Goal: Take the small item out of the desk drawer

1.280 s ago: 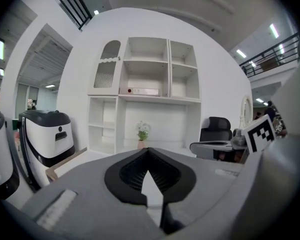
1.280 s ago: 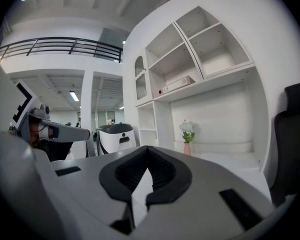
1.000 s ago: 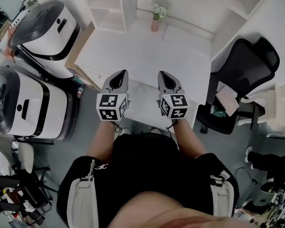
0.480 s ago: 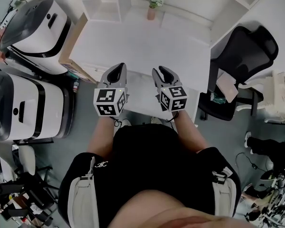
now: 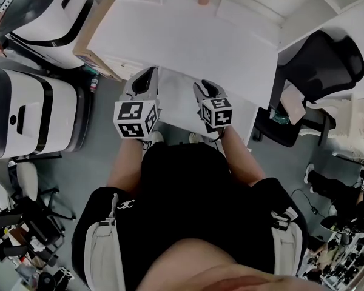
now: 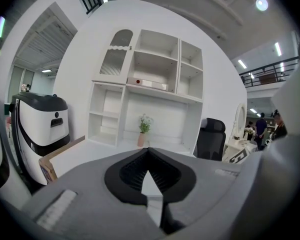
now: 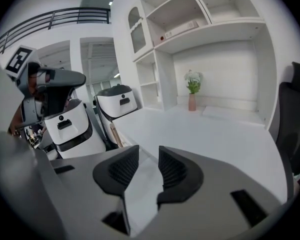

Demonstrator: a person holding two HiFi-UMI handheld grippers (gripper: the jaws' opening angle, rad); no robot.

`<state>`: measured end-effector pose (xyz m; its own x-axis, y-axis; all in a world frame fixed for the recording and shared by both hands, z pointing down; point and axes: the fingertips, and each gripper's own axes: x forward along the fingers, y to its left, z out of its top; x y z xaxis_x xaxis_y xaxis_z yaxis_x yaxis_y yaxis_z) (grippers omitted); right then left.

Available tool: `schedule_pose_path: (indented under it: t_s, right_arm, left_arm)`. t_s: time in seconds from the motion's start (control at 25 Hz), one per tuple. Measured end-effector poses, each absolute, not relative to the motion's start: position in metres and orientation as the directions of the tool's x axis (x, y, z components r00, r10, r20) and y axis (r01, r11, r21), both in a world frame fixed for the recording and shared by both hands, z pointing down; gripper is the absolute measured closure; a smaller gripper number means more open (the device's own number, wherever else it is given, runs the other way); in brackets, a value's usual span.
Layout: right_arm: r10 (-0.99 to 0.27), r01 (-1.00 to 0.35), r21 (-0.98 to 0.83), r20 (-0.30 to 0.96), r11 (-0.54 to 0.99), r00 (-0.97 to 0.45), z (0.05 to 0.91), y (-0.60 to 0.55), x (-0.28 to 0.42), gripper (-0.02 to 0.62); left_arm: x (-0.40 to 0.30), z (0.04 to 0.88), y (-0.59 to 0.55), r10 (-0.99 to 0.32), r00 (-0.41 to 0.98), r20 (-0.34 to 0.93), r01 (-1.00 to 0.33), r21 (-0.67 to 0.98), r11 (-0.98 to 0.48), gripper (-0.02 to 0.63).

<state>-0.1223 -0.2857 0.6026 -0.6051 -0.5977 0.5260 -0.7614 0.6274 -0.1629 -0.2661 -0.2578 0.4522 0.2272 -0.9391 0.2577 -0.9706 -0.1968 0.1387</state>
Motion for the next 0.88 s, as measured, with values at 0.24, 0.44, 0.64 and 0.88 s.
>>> schedule_pose_path:
  t_s: [0.24, 0.44, 0.64, 0.88]
  right_arm:
    - [-0.521, -0.742, -0.121, 0.638, 0.659, -0.567, 0.667, -0.281, -0.131, 0.486]
    - [-0.502, -0.724, -0.080, 0.667, 0.686, -0.550, 0.706, -0.290, -0.141, 0.485]
    - [-0.489, -0.677, 0.044, 0.726, 0.734, -0.484, 0.745, -0.296, -0.145, 0.479]
    - [-0.561, -0.682, 0.201, 0.747, 0.703, -0.357, 0.784, -0.310, -0.138, 0.469]
  left_arm:
    - [-0.286, 0.465, -0.245, -0.941, 0.176, 0.290, -0.979, 0.147, -0.138, 0.594]
    - [-0.303, 0.478, -0.237, -0.937, 0.126, 0.324, -0.986, 0.147, -0.082, 0.594]
    - [-0.318, 0.488, -0.227, -0.930, 0.071, 0.361, -0.991, 0.131, -0.025, 0.594]
    - [-0.333, 0.495, -0.223, -0.922, 0.015, 0.386, -0.993, 0.114, 0.032, 0.594]
